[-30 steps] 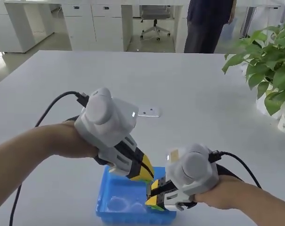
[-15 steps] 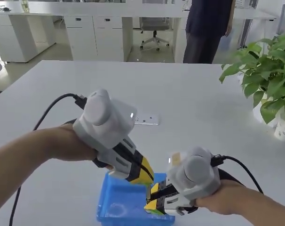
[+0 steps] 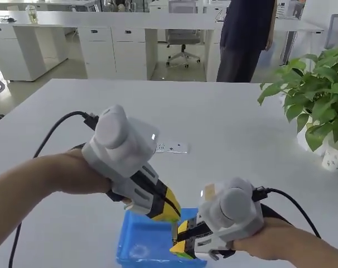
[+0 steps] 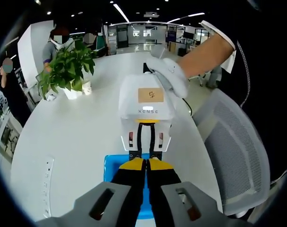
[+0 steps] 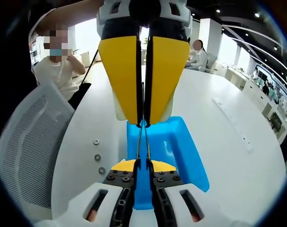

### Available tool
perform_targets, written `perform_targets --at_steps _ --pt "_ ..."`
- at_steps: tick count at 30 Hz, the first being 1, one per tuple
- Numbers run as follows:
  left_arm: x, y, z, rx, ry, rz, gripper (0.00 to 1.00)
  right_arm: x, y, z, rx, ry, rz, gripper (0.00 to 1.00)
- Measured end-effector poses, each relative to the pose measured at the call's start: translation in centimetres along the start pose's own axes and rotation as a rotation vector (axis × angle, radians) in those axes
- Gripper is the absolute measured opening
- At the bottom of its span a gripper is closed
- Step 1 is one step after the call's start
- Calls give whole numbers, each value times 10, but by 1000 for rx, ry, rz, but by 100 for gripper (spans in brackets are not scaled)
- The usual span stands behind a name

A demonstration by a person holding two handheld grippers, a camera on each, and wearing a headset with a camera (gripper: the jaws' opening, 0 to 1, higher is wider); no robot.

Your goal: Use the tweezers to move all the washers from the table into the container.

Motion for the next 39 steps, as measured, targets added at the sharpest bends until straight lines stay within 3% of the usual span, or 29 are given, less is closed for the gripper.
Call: perform_targets --at_steps 18,39 --pt "-3 -23 -4 16 -7 16 4 6 24 -1 7 -25 -7 12" --pt "-13 -51 -16 16 -9 34 4 -3 56 -4 18 -21 -1 12"
Point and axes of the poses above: the centre of the closed fingertips' face, and the gripper's own axes: z roughly backward along the fingers, y roughly to its left, x roughly out of its top, the point moved 8 cm from there along z, roughly backward along the fingers, and after that the axes turned 8 degrees about -x, right-handed, at the moved point
